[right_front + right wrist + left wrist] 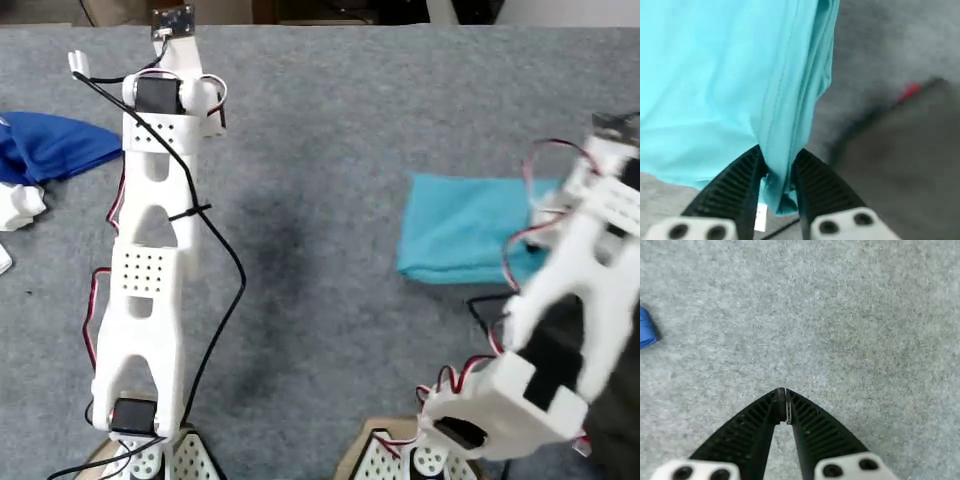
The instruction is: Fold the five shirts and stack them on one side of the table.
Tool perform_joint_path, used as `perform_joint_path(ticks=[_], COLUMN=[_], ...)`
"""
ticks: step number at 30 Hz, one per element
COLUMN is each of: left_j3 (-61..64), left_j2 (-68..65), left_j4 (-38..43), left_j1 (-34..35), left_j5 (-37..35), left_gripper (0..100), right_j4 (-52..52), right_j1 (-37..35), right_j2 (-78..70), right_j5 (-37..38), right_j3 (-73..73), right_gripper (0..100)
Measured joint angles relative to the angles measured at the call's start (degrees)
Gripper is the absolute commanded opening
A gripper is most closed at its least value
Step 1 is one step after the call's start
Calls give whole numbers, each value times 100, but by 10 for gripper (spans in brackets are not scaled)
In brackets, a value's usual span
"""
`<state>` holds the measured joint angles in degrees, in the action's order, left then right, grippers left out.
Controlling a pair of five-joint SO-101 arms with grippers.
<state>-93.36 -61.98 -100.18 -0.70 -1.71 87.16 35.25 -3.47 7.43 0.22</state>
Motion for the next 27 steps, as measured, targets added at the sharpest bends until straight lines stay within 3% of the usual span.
perform_joint_path(ticks=[20, 27], left_j3=[404, 519], left_j2=[782, 870], left_j4=[0, 0], left_j1=[0, 0], left_j5=[79, 79], left_gripper=[21, 21], right_j4=[624, 519], right_j1=[3895, 4554], right_j2=[791, 791], right_j5=[2444, 2901], right_j3=[-554, -369], right_gripper=[4, 5])
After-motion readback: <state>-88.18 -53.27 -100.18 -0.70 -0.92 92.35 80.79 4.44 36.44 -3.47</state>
